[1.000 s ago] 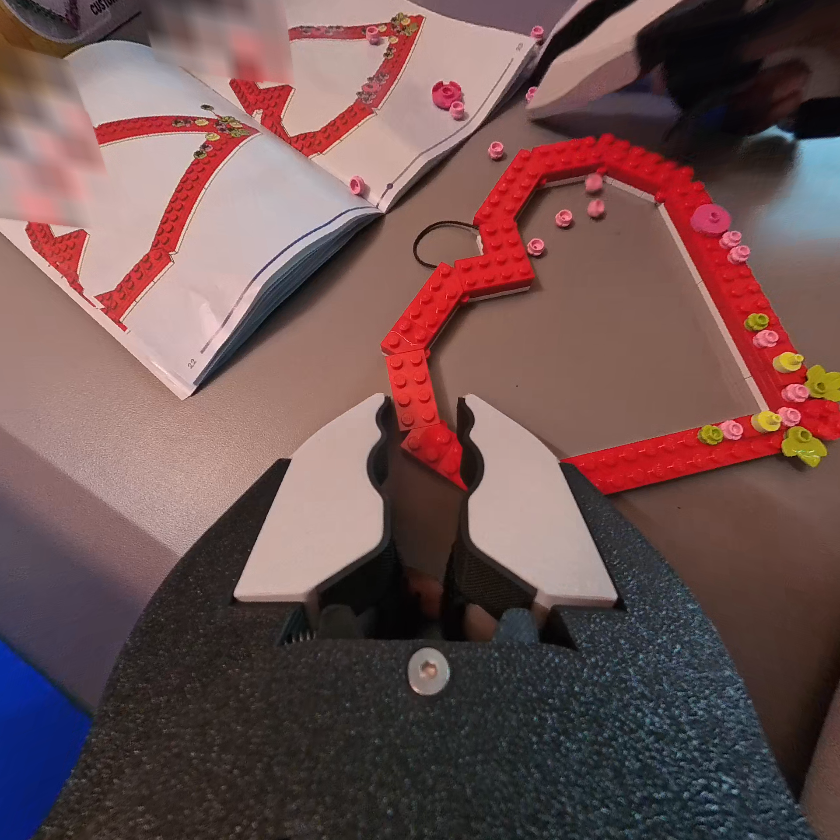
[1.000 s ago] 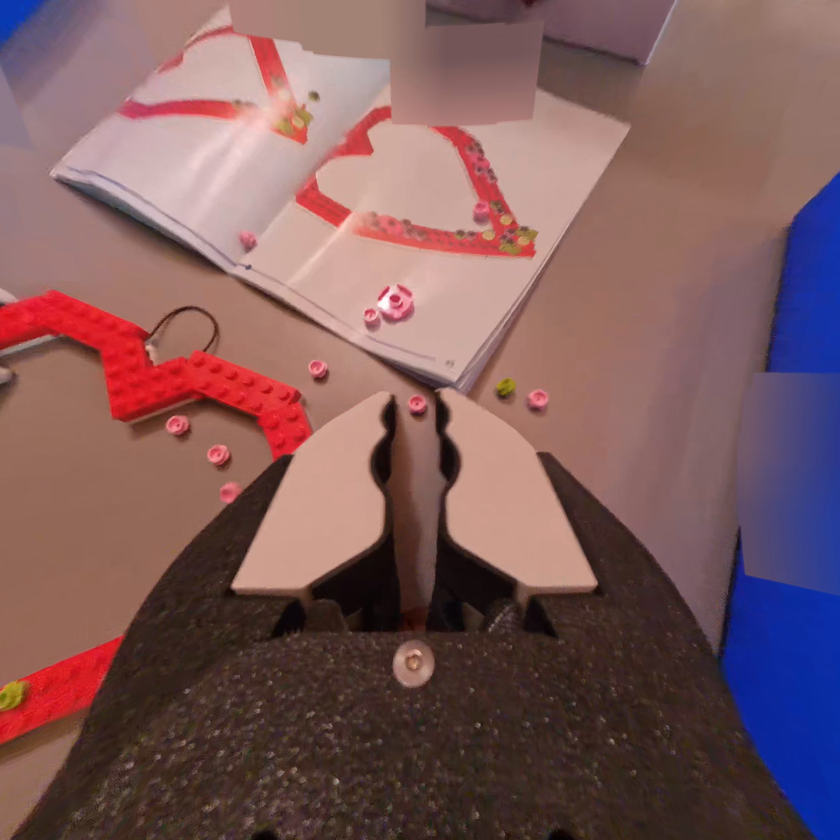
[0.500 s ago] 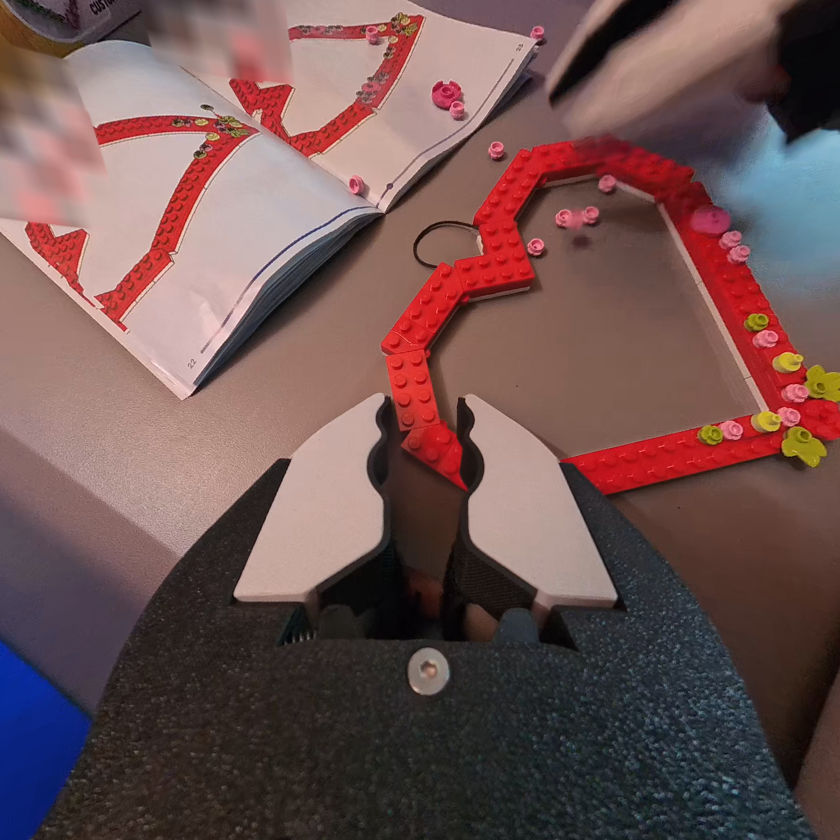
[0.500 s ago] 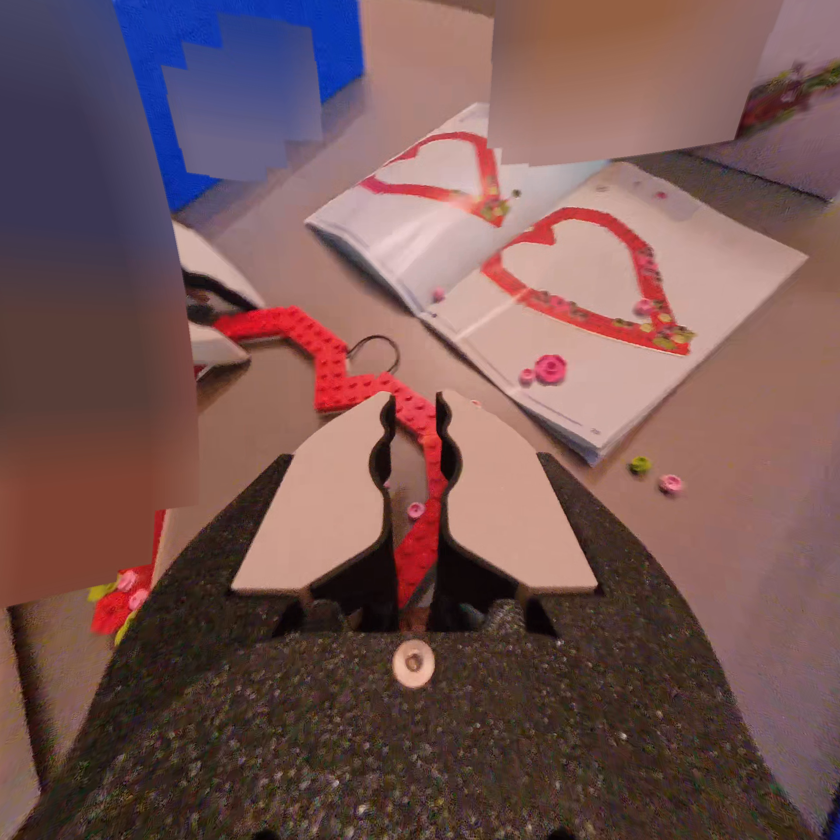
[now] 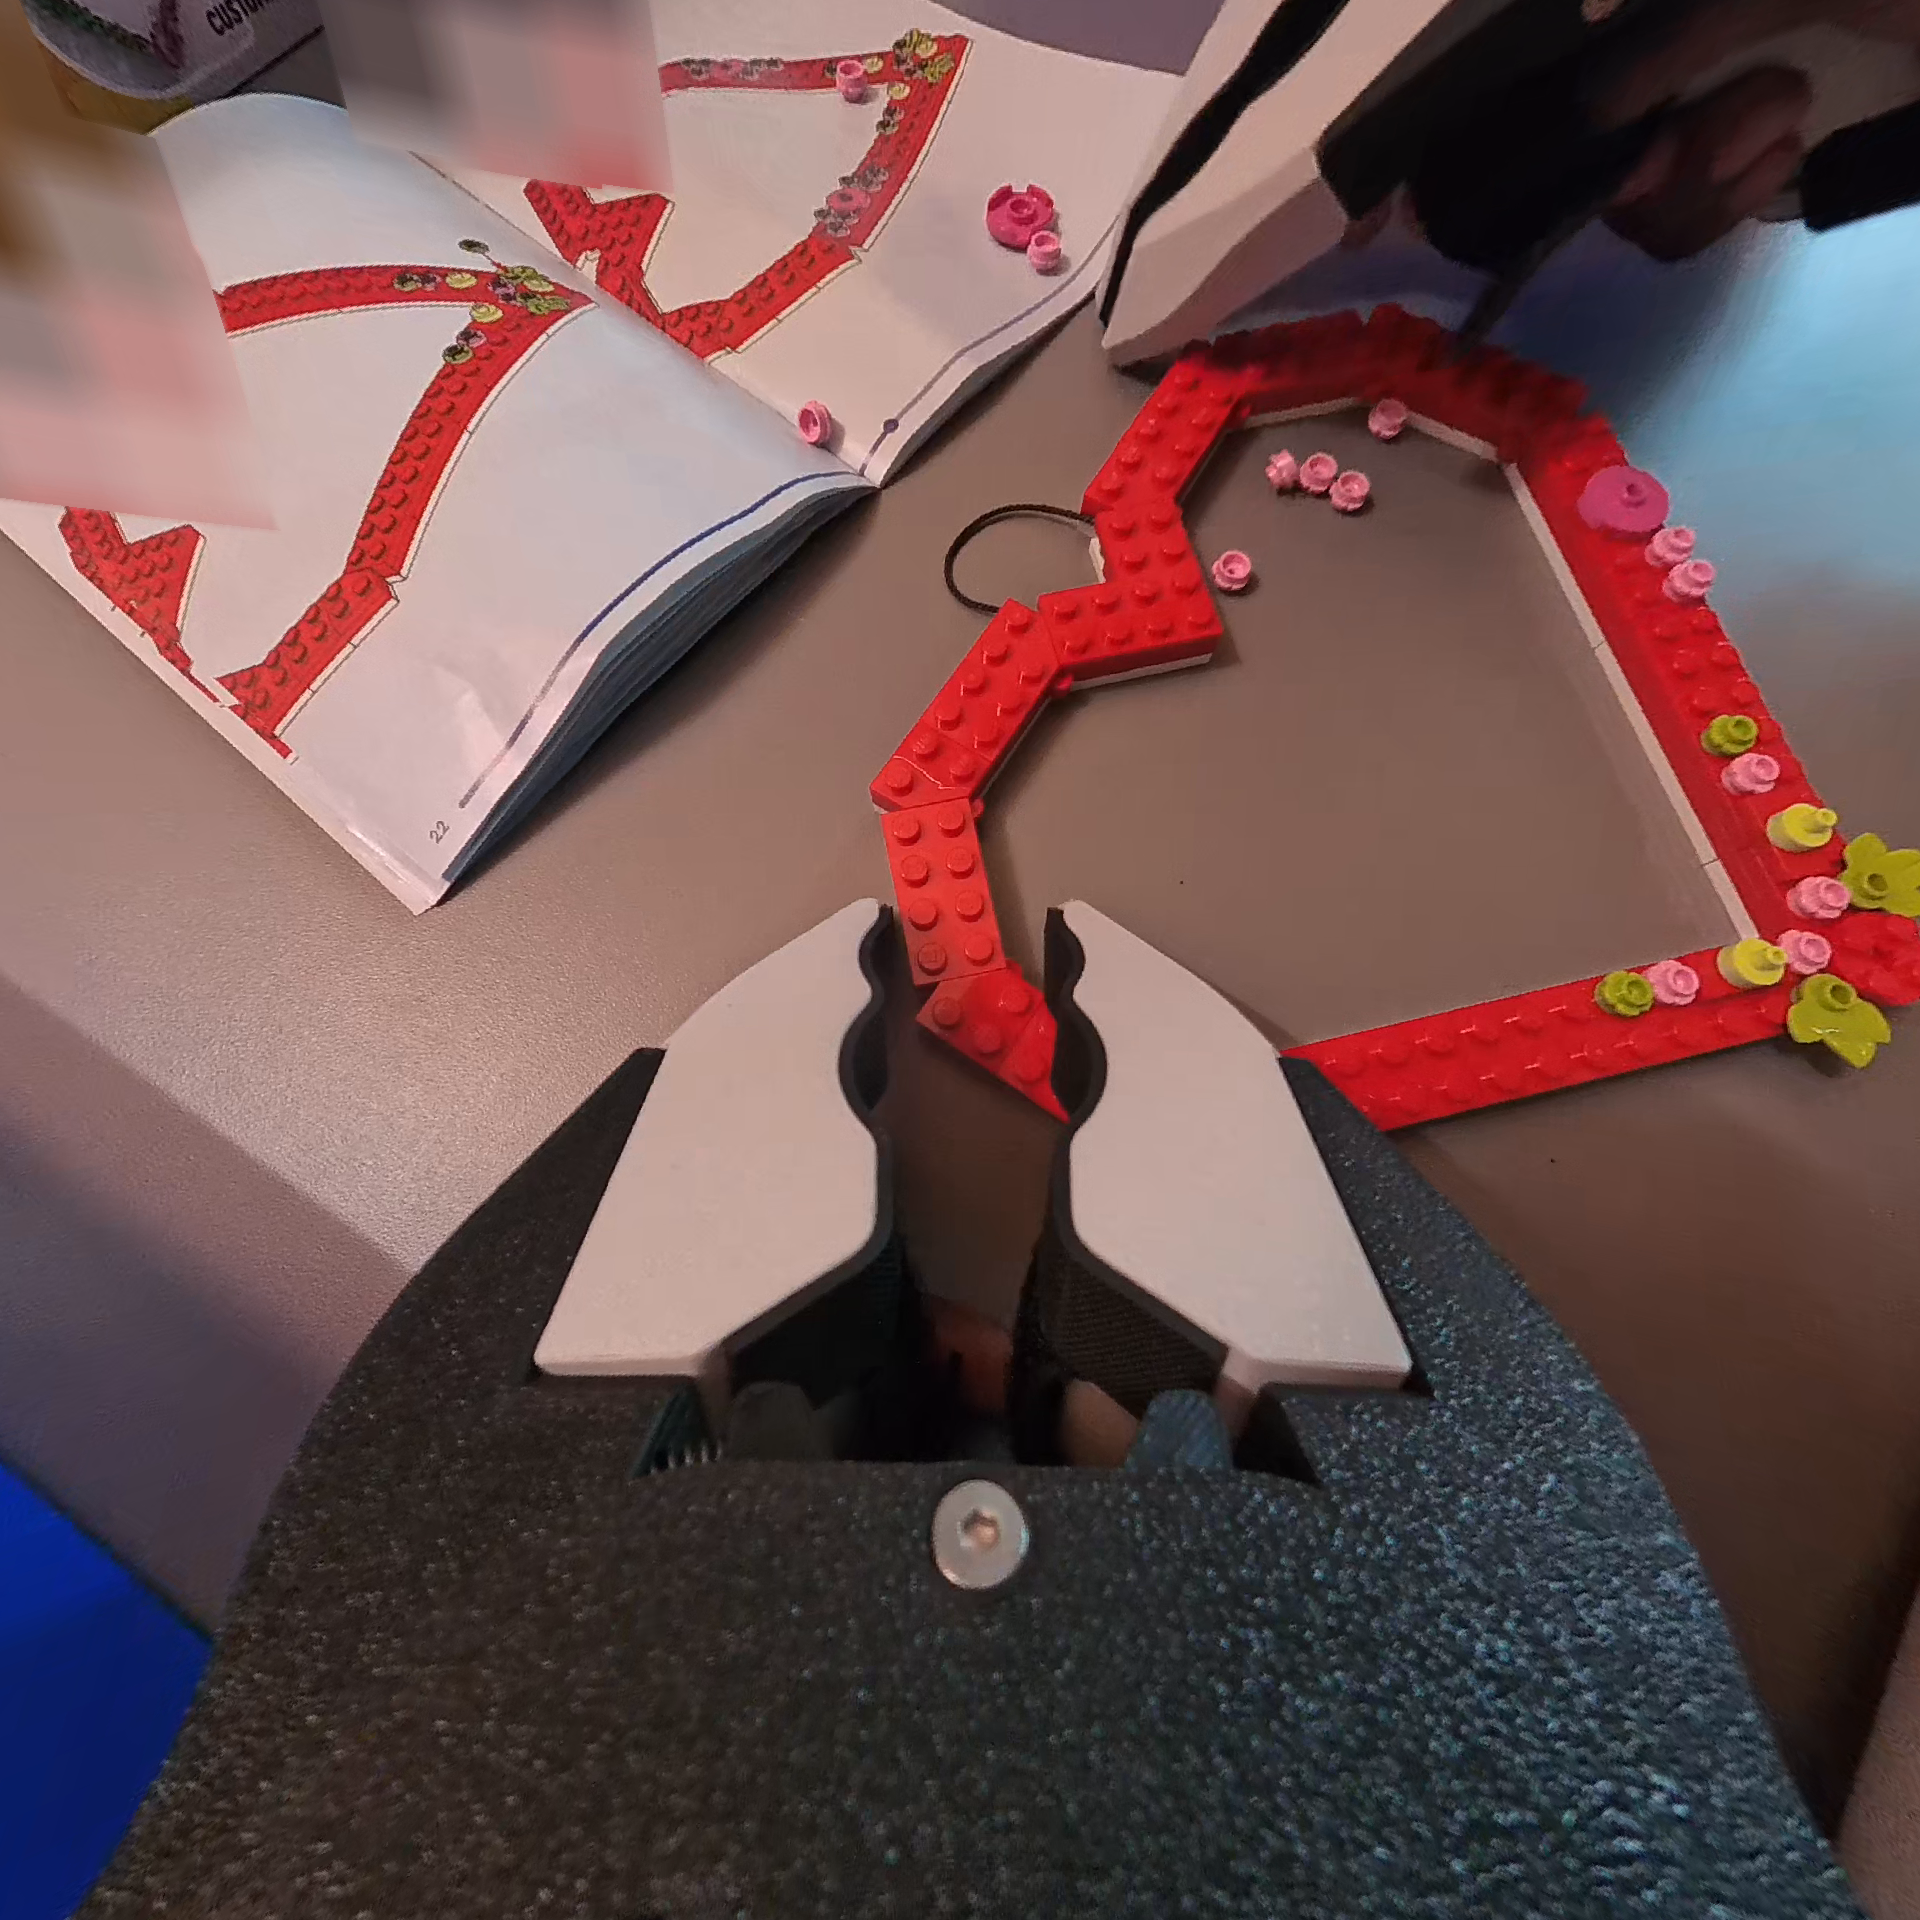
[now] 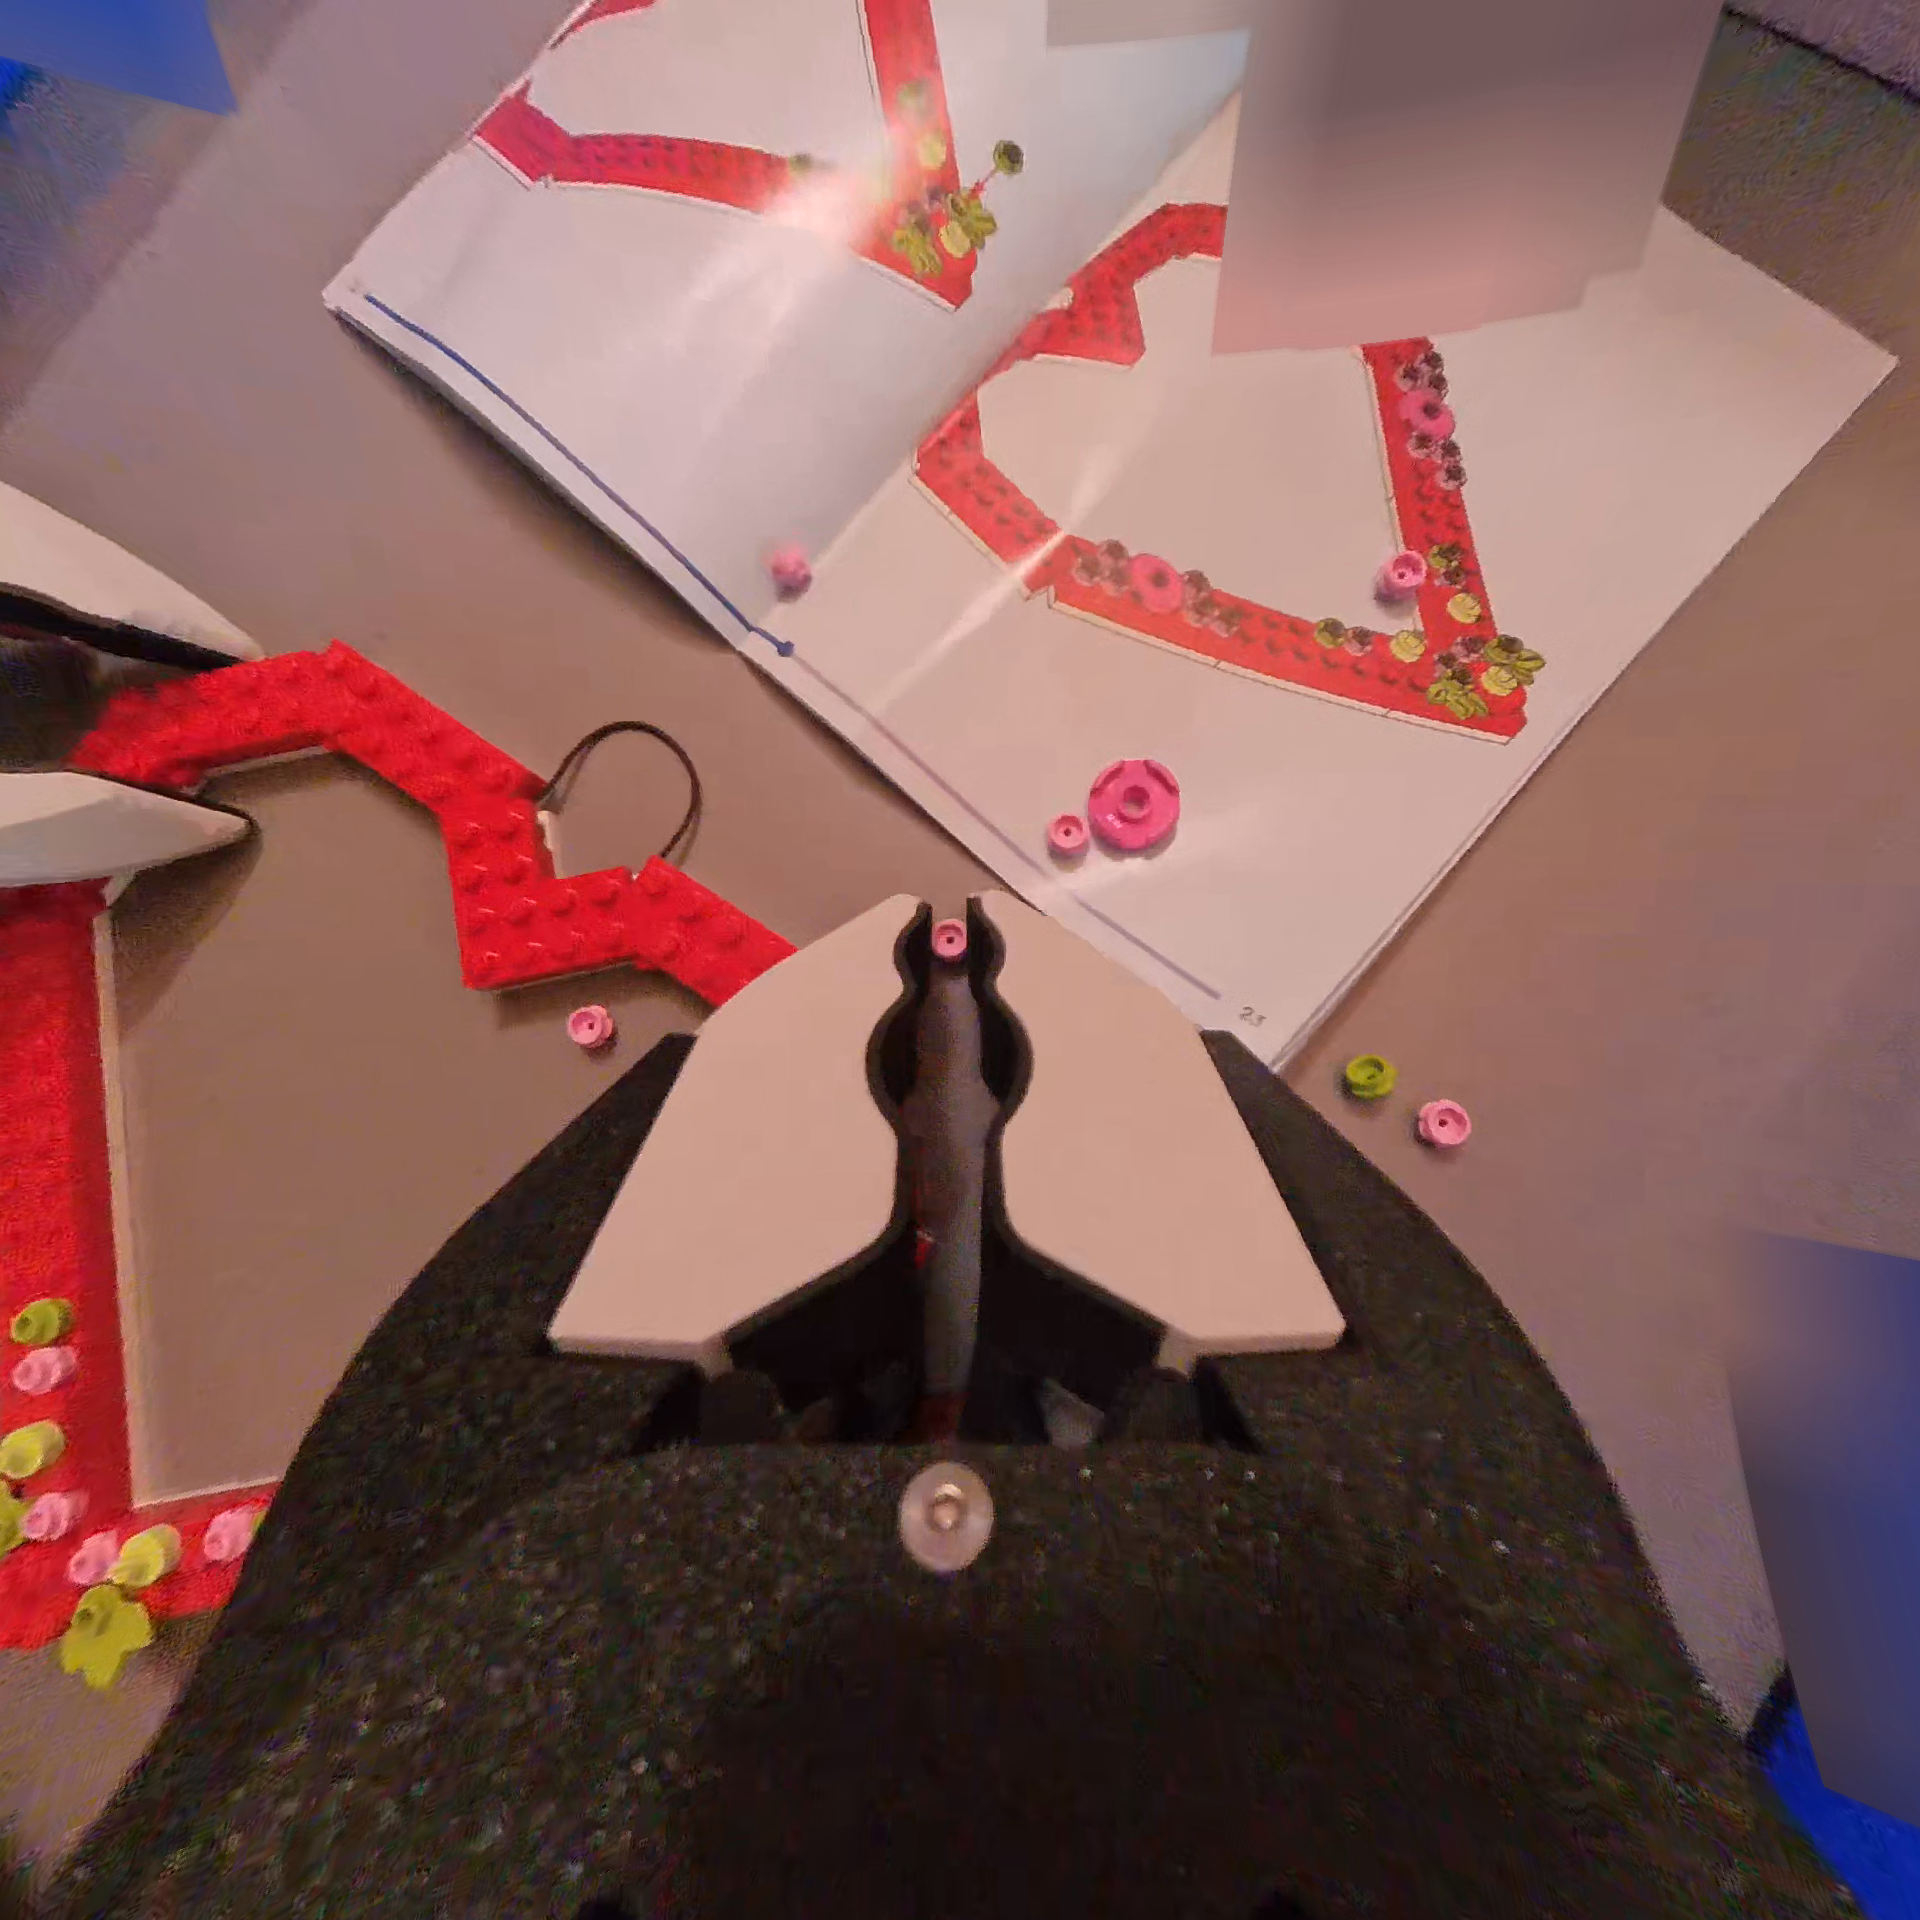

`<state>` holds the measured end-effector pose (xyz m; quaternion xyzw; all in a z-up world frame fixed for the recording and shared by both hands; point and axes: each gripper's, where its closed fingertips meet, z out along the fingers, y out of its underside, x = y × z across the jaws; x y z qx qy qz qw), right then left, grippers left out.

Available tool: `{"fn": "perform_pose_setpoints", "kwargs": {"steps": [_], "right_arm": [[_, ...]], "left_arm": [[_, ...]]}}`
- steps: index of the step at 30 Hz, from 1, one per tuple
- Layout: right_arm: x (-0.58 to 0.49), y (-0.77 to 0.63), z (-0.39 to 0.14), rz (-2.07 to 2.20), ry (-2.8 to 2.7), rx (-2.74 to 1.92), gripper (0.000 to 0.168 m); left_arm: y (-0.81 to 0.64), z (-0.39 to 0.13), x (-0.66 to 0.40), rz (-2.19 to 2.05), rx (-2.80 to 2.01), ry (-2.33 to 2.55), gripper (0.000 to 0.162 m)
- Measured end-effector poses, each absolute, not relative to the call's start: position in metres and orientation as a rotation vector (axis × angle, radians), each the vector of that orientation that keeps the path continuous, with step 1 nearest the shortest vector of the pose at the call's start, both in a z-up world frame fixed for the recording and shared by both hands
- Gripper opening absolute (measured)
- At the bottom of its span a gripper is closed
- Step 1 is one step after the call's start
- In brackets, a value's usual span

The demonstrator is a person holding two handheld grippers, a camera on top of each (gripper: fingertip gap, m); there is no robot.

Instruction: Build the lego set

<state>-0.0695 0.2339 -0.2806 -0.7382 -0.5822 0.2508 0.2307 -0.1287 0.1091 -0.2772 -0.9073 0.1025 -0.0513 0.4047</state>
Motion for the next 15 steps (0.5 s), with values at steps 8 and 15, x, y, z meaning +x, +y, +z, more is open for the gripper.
{"fn": "perform_pose_setpoints", "kwargs": {"steps": [8,15], "right_arm": [[-0.064,0.168,-0.251,1.026,-1.865,-1.724,0.019],[-0.056,0.197,-0.244,0.979,-1.618,-1.726,0.030]], "left_arm": [[0.109,-0.277,-0.129,-0.129,-2.290,0.259,0.027],[0.109,-0.277,-0.129,-0.131,-2.290,0.258,0.027]]}}
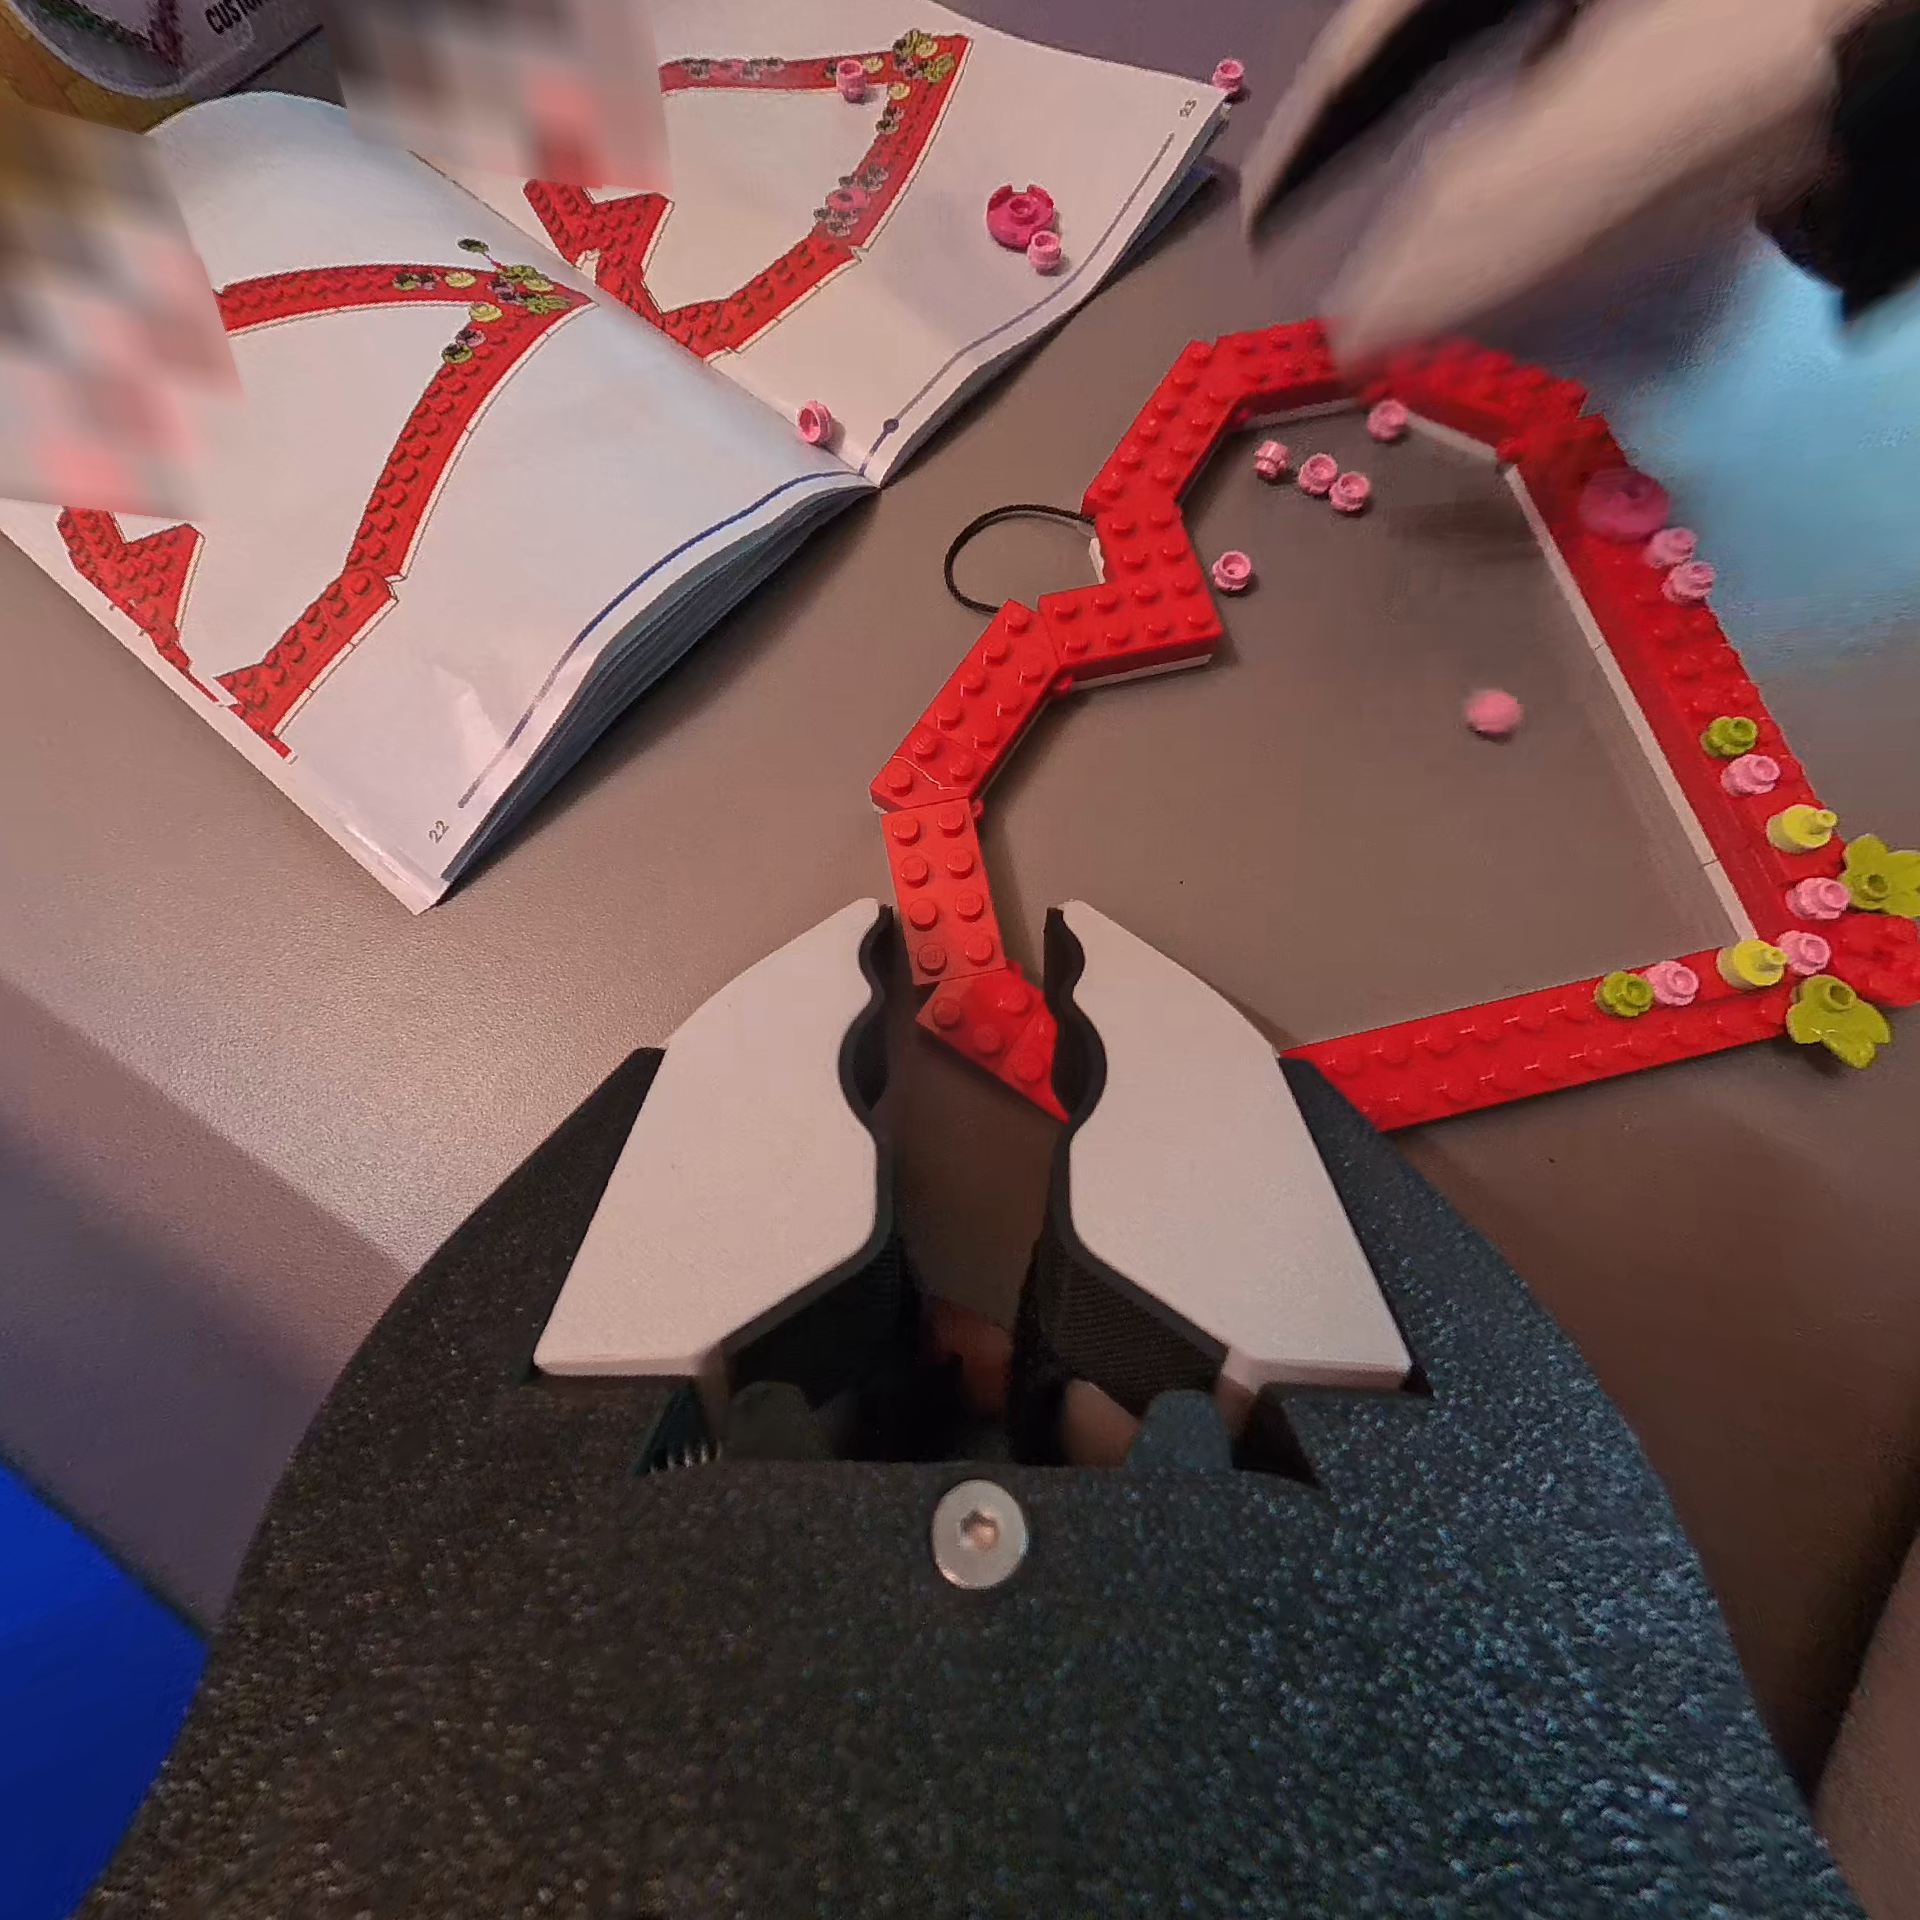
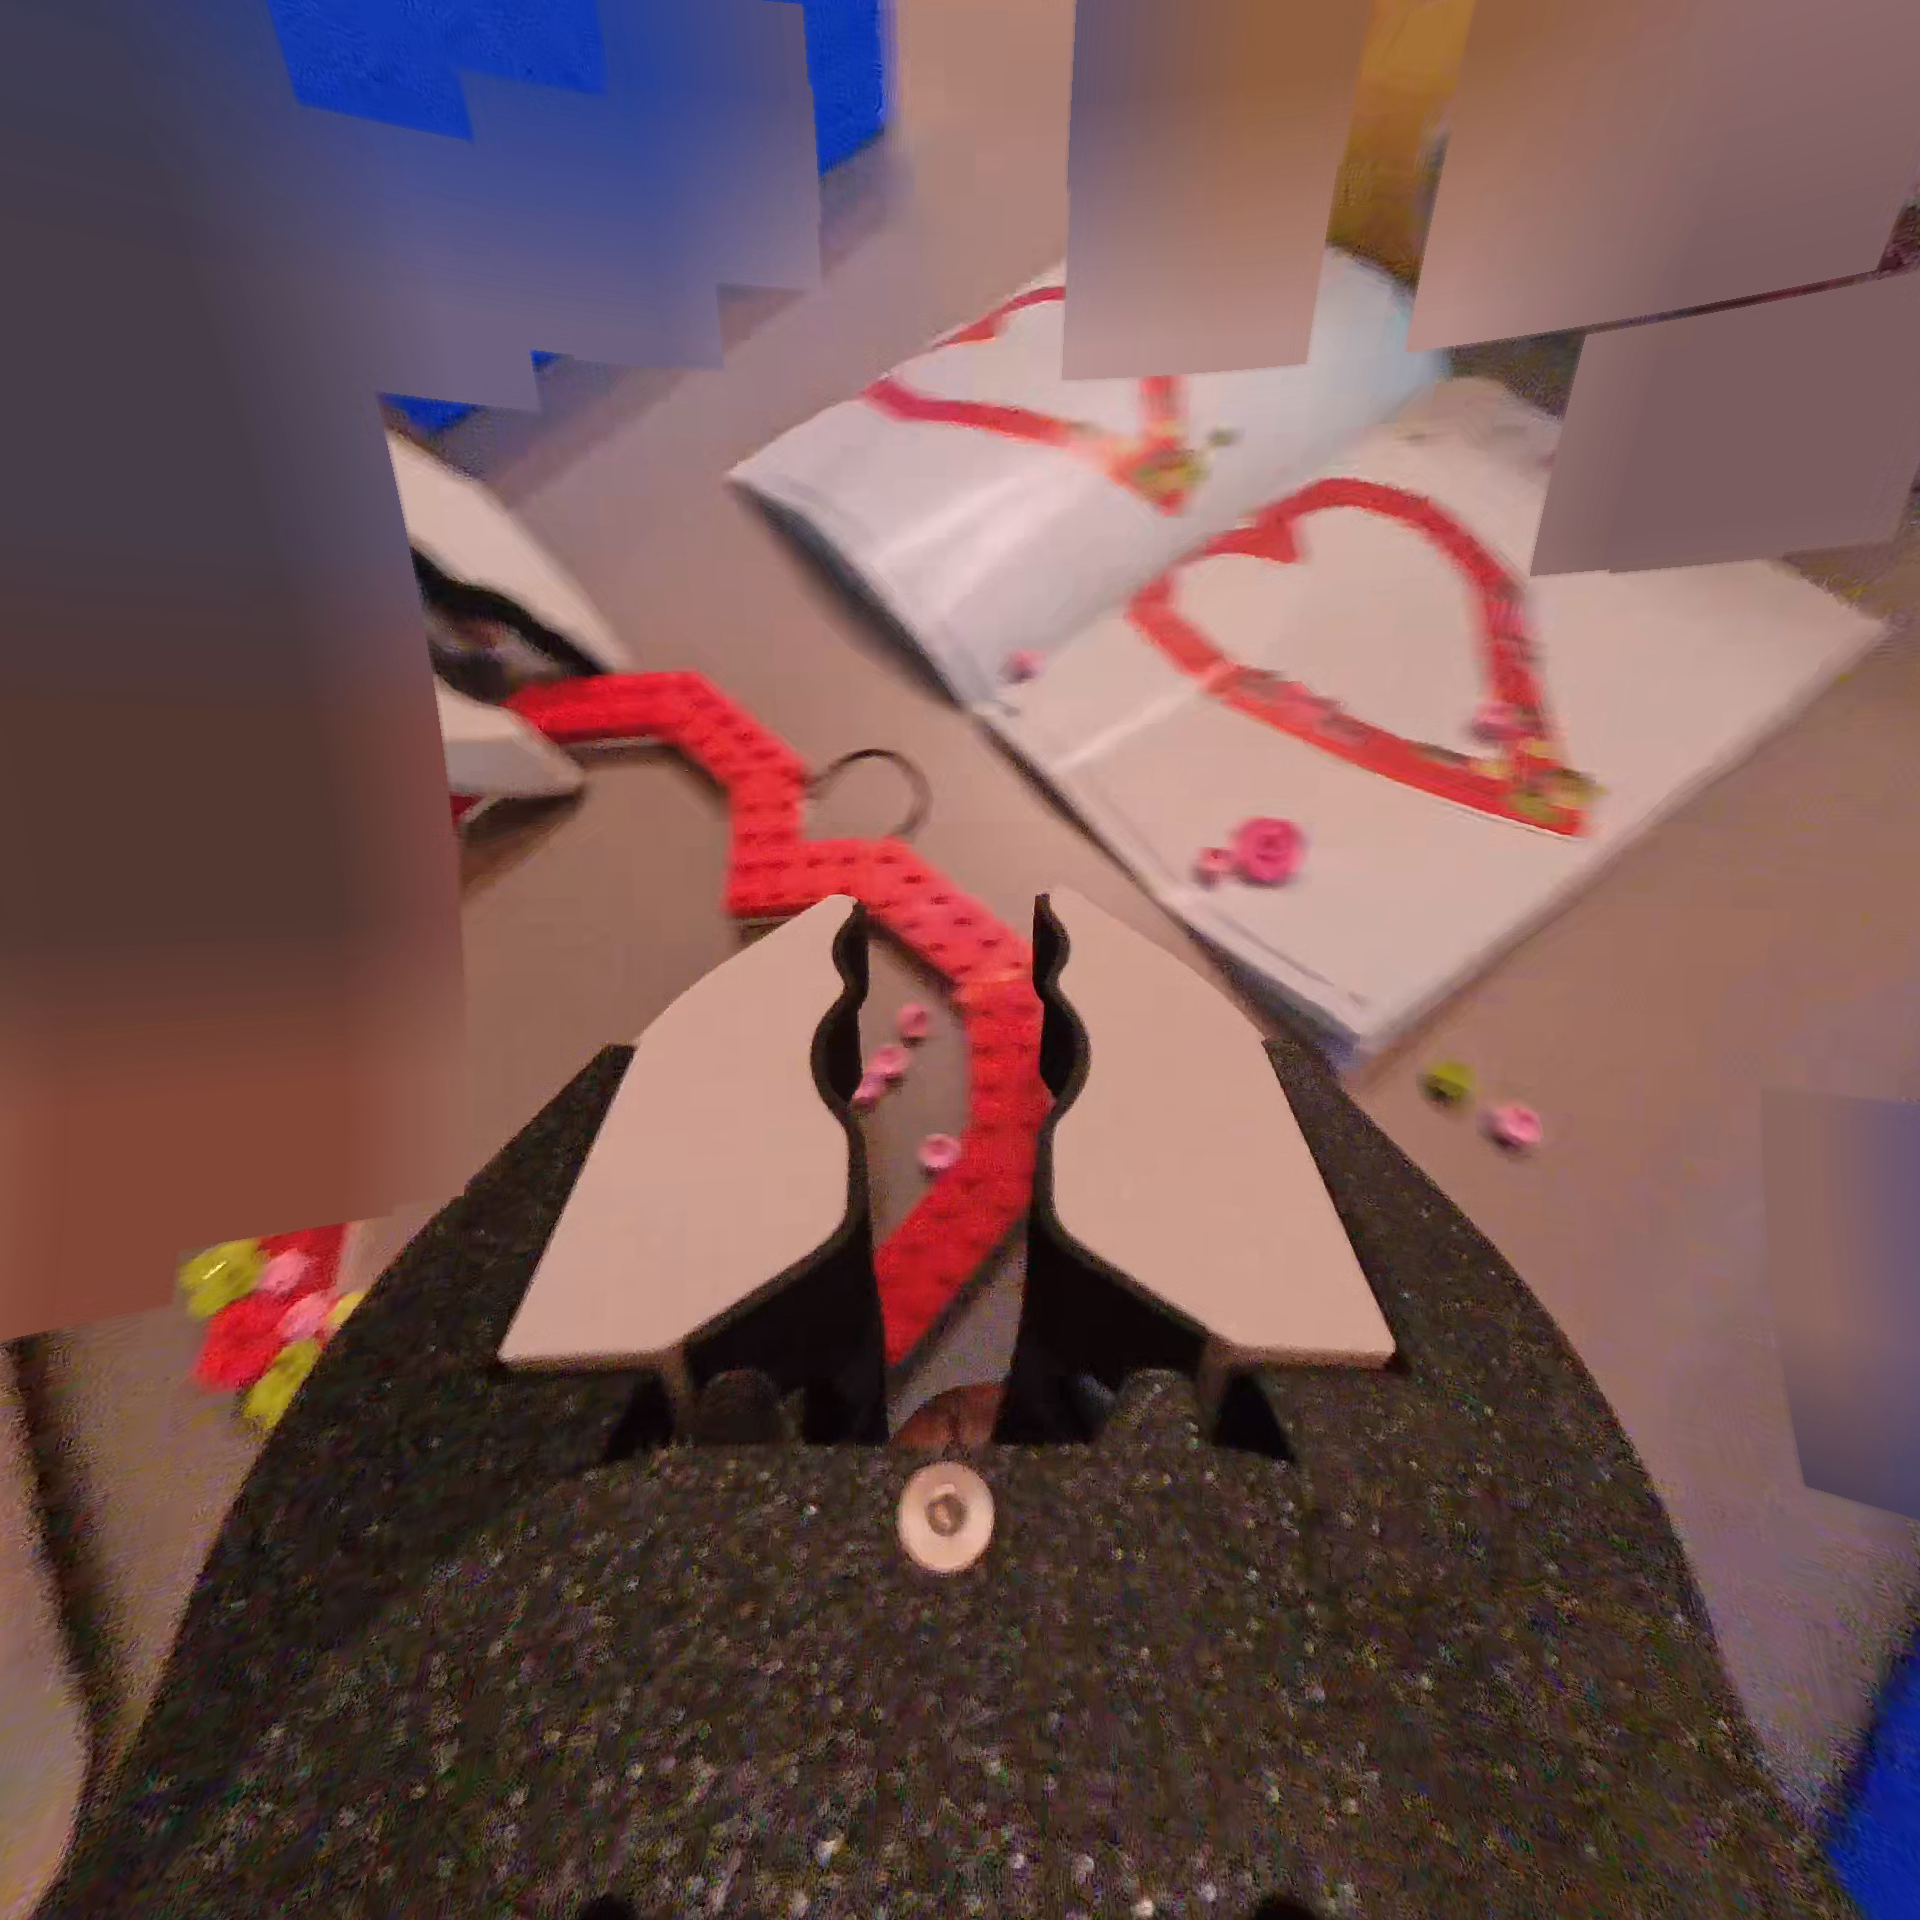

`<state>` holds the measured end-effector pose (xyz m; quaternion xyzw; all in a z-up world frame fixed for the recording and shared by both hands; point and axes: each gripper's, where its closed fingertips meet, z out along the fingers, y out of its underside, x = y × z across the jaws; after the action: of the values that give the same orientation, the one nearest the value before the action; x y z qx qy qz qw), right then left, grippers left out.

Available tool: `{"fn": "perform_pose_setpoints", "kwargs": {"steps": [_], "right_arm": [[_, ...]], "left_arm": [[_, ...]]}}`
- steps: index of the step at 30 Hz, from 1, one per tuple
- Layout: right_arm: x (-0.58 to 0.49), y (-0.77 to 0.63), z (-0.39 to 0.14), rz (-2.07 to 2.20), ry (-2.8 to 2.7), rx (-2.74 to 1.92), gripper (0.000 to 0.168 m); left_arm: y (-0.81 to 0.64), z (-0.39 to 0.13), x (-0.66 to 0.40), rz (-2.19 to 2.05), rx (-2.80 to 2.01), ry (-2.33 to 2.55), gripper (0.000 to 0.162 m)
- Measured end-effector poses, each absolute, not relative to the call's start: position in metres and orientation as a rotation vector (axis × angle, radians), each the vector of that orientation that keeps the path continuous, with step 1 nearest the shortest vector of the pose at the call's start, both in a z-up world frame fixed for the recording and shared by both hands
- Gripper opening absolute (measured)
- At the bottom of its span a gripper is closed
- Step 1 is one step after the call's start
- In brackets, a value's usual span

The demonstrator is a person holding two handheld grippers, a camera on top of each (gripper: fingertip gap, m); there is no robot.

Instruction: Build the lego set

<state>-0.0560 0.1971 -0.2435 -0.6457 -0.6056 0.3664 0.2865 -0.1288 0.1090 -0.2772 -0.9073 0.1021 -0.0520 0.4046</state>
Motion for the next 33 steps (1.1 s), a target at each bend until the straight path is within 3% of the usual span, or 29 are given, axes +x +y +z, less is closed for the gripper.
{"fn": "perform_pose_setpoints", "kwargs": {"steps": [5,18,24,25,28,29,33], "right_arm": [[-0.011,0.301,-0.258,0.570,-1.051,-2.039,0.027],[-0.016,0.314,-0.276,0.469,-1.126,-2.044,0.007],[-0.057,0.199,-0.226,0.981,-1.565,-1.611,0.007],[-0.056,0.181,-0.231,0.991,-1.678,-1.580,0.008],[-0.050,0.154,-0.250,0.988,-1.884,-1.551,0.037],[-0.052,0.157,-0.251,0.985,-1.869,-1.552,0.039],[-0.066,0.203,-0.233,0.976,-1.573,-1.623,0.013]], "left_arm": [[0.109,-0.277,-0.129,-0.130,-2.290,0.258,0.027],[0.109,-0.277,-0.129,-0.133,-2.291,0.257,0.027],[0.109,-0.277,-0.129,-0.134,-2.291,0.257,0.027],[0.109,-0.277,-0.129,-0.133,-2.291,0.257,0.027],[0.109,-0.277,-0.129,-0.132,-2.290,0.258,0.027],[0.109,-0.277,-0.129,-0.131,-2.290,0.258,0.027],[0.109,-0.277,-0.129,-0.129,-2.290,0.259,0.027]]}}
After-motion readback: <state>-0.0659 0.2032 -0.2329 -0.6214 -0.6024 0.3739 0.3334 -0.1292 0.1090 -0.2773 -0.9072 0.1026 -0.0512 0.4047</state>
